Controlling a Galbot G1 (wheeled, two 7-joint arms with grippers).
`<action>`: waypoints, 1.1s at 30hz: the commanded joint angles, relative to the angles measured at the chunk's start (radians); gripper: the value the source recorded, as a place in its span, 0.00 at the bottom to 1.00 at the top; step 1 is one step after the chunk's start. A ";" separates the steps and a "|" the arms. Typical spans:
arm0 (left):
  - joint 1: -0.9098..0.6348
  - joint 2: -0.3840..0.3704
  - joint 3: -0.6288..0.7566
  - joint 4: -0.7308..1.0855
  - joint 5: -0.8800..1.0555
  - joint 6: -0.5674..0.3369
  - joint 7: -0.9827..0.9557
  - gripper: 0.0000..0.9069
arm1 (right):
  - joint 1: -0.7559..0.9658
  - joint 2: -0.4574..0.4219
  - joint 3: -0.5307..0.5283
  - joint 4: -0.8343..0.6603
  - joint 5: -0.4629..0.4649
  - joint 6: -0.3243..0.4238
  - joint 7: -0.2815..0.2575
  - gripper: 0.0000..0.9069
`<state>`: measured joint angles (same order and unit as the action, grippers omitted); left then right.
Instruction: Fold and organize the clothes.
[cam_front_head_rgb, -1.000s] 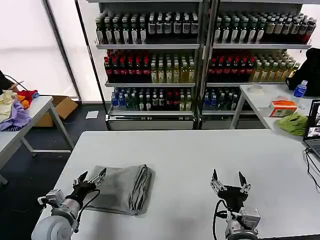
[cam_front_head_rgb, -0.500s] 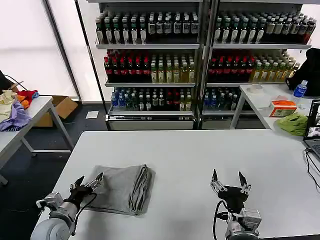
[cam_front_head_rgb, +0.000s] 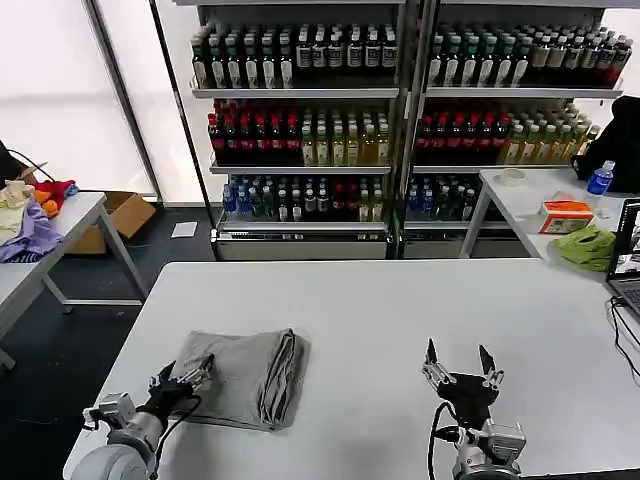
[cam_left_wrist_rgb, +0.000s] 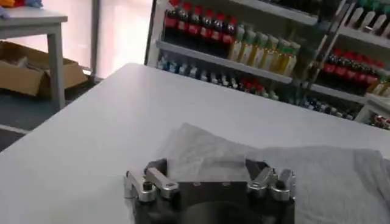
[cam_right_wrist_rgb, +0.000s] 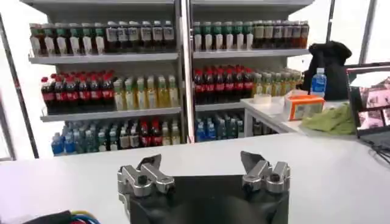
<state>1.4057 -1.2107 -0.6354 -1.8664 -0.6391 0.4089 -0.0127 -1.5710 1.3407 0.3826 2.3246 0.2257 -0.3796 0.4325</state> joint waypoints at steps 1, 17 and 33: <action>0.004 0.001 -0.002 0.015 0.009 -0.001 0.005 0.00 | -0.001 -0.002 0.001 0.003 0.002 0.001 0.001 1.00; 0.003 -0.005 -0.026 0.011 0.010 -0.010 -0.002 0.00 | 0.029 -0.001 -0.003 -0.015 0.008 -0.006 0.000 1.00; 0.028 0.318 -0.407 0.070 -0.039 -0.006 -0.004 0.00 | 0.083 -0.020 0.001 -0.047 0.049 -0.005 -0.001 1.00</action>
<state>1.4273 -1.0978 -0.8169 -1.8427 -0.6609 0.4022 -0.0171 -1.5060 1.3300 0.3827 2.2879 0.2579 -0.3872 0.4321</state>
